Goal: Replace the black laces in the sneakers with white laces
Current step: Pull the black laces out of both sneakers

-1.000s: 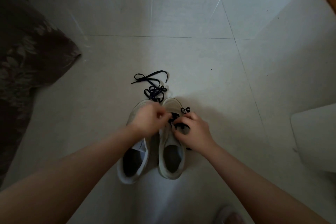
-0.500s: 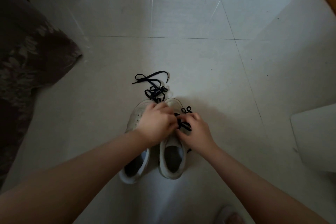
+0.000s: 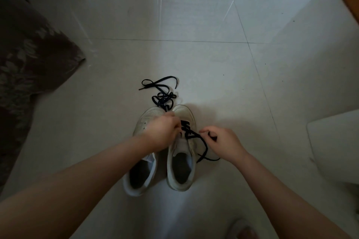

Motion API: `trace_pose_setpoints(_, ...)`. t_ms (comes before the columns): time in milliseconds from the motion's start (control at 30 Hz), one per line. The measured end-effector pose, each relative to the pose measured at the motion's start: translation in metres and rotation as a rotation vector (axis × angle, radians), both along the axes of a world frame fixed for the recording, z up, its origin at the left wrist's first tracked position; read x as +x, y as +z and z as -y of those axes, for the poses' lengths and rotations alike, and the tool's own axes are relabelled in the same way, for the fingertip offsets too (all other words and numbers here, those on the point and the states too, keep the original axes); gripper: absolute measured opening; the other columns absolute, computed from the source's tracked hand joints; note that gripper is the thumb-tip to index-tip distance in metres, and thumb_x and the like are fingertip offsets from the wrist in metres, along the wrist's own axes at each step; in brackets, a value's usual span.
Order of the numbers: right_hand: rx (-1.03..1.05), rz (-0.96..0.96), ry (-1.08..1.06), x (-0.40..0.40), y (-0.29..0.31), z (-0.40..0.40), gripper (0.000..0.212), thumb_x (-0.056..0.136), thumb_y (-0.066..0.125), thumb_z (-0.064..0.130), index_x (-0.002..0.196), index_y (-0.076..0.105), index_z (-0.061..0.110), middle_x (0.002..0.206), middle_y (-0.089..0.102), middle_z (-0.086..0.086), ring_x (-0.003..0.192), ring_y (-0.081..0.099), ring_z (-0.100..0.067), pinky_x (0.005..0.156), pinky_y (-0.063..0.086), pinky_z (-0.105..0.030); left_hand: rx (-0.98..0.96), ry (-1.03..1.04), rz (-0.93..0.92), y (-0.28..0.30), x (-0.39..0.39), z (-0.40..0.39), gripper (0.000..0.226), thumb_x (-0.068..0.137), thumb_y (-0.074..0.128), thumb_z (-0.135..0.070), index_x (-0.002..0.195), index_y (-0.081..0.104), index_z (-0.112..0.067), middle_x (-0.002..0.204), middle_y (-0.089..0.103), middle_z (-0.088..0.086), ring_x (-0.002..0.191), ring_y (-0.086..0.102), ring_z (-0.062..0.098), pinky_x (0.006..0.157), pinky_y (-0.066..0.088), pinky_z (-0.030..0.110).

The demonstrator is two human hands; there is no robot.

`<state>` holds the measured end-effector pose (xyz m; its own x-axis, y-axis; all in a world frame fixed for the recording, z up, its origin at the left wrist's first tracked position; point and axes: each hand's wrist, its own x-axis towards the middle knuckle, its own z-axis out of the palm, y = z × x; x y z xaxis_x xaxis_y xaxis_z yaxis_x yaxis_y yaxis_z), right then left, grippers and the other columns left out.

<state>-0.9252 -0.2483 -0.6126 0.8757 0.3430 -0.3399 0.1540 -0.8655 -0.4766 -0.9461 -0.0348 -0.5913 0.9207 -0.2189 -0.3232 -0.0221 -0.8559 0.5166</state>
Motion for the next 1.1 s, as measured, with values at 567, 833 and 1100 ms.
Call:
trace_pose_setpoints(567, 0.122, -0.365, 0.058, 0.009, 0.003, -0.025, 0.017, 0.089, 0.064, 0.030, 0.076, 0.055, 0.024, 0.070, 0.054, 0.007, 0.064, 0.048, -0.004, 0.056, 0.036, -0.013, -0.918, 0.936, -0.355, 0.010, -0.002, -0.012, 0.055, 0.099, 0.018, -0.016, 0.081, 0.065, 0.007, 0.075, 0.070, 0.013, 0.068, 0.067, 0.017, 0.064, 0.052, 0.015)
trace_pose_setpoints(833, 0.187, -0.314, -0.094, 0.010, 0.004, -0.019, 0.013, 0.089, 0.061, 0.023, 0.077, 0.060, 0.019, 0.073, 0.058, 0.003, 0.069, 0.053, -0.011, 0.067, 0.043, -0.028, -0.136, 0.655, -0.044, -0.011, -0.008, -0.027, 0.017, 0.092, 0.045, -0.025, 0.081, 0.049, -0.013, 0.081, 0.062, 0.006, 0.075, 0.056, 0.025, 0.067, 0.040, 0.032)
trace_pose_setpoints(1100, 0.155, -0.262, 0.033, 0.010, 0.008, -0.035, 0.016, 0.084, 0.057, 0.013, 0.084, 0.062, 0.029, 0.069, 0.056, 0.009, 0.061, 0.048, -0.007, 0.062, 0.041, -0.026, 0.202, -0.129, 0.255, -0.008, -0.014, -0.011, 0.048, 0.088, 0.042, -0.056, 0.127, 0.056, -0.032, 0.111, 0.064, -0.006, 0.109, 0.057, 0.019, 0.098, 0.030, 0.038)
